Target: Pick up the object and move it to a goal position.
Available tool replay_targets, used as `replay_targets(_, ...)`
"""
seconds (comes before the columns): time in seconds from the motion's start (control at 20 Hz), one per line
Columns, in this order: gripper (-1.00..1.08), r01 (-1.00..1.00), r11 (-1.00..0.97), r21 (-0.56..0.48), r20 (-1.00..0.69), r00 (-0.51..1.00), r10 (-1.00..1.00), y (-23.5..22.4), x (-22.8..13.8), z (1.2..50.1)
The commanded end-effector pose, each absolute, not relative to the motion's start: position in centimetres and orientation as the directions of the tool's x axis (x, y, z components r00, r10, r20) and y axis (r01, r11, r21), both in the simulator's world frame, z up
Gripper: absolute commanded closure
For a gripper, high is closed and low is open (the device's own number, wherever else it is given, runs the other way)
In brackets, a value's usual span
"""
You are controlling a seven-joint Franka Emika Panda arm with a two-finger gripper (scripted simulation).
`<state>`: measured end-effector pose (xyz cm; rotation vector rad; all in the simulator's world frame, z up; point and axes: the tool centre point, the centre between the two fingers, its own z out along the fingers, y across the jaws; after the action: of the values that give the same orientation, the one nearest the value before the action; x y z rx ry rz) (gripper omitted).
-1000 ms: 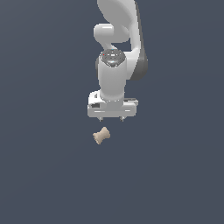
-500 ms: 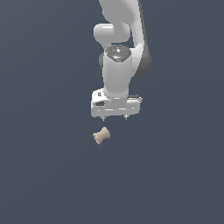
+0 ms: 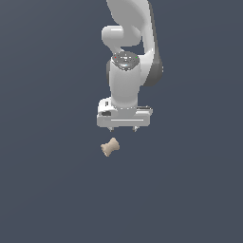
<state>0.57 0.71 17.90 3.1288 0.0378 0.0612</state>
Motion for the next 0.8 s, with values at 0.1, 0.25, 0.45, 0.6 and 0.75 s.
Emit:
replay_targets(0.1, -0.92, -0.061, -0.998, 0.006, 0.035, 0.998, -0.061, 0.2, 0.7, 17.2)
replay_targets(0.25, -0.92, -0.137, -0.991, 0.001, 0.031, 0.99, -0.137, -0.3, 0.9, 16.6)
replay_targets(0.45, -0.92, -0.258, -0.966, -0.005, 0.025, 0.966, -0.258, -1.1, 1.1, 15.6)
replay_targets(0.6, -0.92, -0.35, -0.937, -0.008, 0.019, 0.937, -0.35, -1.7, 1.3, 14.9)
replay_targets(0.75, -0.92, -0.439, -0.899, -0.009, 0.014, 0.898, -0.439, -2.4, 1.5, 14.1)
